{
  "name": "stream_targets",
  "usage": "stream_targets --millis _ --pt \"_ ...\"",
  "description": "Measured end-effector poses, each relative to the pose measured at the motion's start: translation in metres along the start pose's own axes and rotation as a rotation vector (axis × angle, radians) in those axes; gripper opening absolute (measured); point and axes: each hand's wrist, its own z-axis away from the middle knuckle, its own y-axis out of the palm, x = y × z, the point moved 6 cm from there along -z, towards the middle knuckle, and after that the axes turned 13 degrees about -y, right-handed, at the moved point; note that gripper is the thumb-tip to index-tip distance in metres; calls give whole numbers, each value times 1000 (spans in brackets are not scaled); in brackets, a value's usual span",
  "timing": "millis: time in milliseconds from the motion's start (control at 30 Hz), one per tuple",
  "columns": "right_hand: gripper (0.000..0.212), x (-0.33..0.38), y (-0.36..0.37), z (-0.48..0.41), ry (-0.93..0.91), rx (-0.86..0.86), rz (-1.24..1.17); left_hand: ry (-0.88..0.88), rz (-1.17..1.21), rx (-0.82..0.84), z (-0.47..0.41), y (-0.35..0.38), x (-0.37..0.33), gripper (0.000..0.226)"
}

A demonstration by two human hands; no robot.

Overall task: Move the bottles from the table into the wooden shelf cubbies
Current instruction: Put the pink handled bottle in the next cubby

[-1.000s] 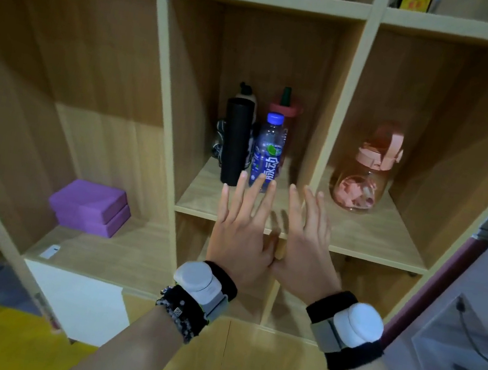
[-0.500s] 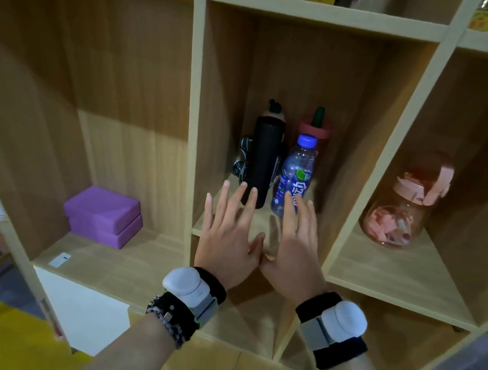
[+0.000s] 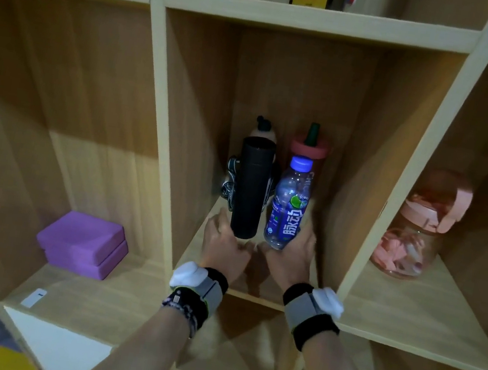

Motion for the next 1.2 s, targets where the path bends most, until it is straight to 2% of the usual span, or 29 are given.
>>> stream_targets --millis 133,267,467,600,933,1200 --pt "99 -7 2 -9 132 -38 -51 -61 28 62 -28 10 4 95" --pt "93 -7 8 -13 107 -73 -33 -79 7 45 -42 11 4 80" --pt "78 -15 10 -14 90 -109 48 -4 -62 42 -47 14 5 59" --pt "69 -20 8 -14 109 -136 66 29 -49 43 -50 16 7 61" --pt "71 -18 10 -12 96 -151 96 45 -26 70 -48 18 9 62" --pt "84 -18 11 -12 90 -151 113 14 26 78 -50 23 12 80"
